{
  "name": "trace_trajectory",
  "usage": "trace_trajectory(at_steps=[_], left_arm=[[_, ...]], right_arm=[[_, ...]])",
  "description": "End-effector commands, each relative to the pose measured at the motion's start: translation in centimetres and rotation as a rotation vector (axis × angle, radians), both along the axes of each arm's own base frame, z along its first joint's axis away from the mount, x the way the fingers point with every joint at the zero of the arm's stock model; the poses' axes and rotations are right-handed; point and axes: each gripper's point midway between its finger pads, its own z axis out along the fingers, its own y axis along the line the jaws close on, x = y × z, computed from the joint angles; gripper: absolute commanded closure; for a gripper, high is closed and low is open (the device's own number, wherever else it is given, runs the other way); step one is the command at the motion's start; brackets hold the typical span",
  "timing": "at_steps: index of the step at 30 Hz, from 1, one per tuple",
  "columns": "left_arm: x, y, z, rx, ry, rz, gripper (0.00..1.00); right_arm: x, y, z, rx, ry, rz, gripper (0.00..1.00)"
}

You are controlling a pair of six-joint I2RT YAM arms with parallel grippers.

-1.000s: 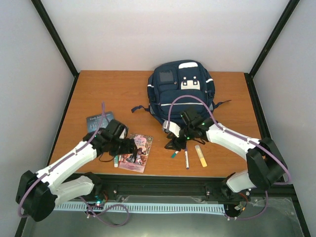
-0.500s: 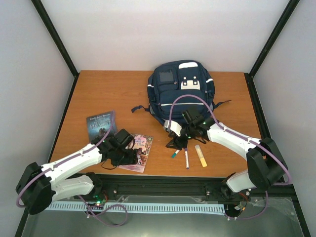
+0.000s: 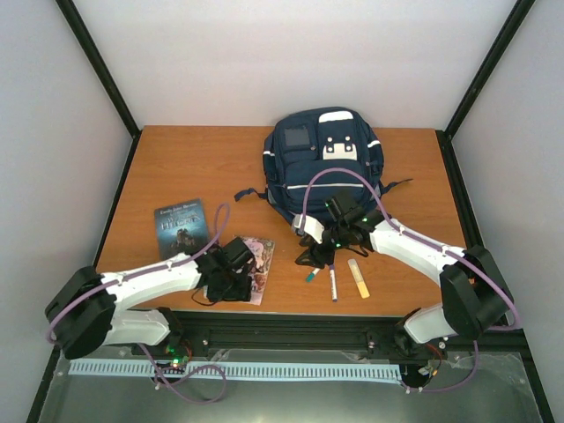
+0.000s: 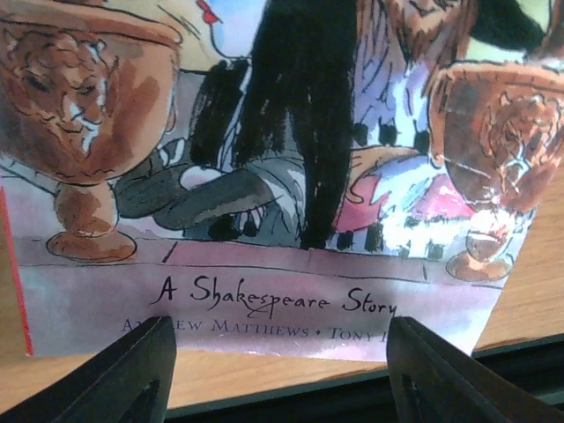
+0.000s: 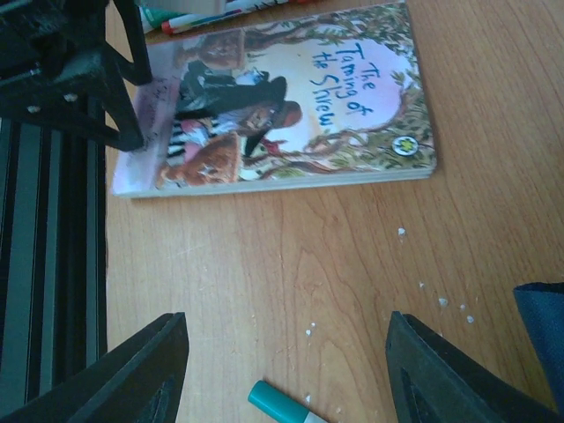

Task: Pack the student bag
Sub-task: Move the book to the center of the board.

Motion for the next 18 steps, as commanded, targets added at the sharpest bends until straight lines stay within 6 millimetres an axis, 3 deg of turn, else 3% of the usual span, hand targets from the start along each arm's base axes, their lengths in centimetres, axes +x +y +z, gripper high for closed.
trace_trajectory(at_steps=[1, 7, 11, 15, 18], left_arm=[[1.9, -3.8, -0.5, -0.080, -0.047, -0.042, 0.32], [3.6, -8.1, -0.6, -0.133, -0.056, -0.114, 0.33], [4.8, -9.9, 2.1, -0.171, -0.100, -0.158, 0.34], [6.5, -9.2, 6.3, -0.167, -0.235, -0.148, 0.25], [8.2, -7.5, 7.4, -0.101, -0.322, -0.096, 0.18]], right_arm=[[0.2, 0.5, 0.7, 0.024, 0.022, 0.002, 0.37], [0.7, -0.1, 1.0, 0.016, 0.024, -0.049, 0.38], [2.1, -0.7, 0.9, 0.000, 0.030, -0.130, 0.40], [2.8, -0.7, 0.4, -0.019, 0.061, -0.183, 0.43], [3.0, -0.3, -0.4, -0.026, 0.118, -0.202, 0.44]])
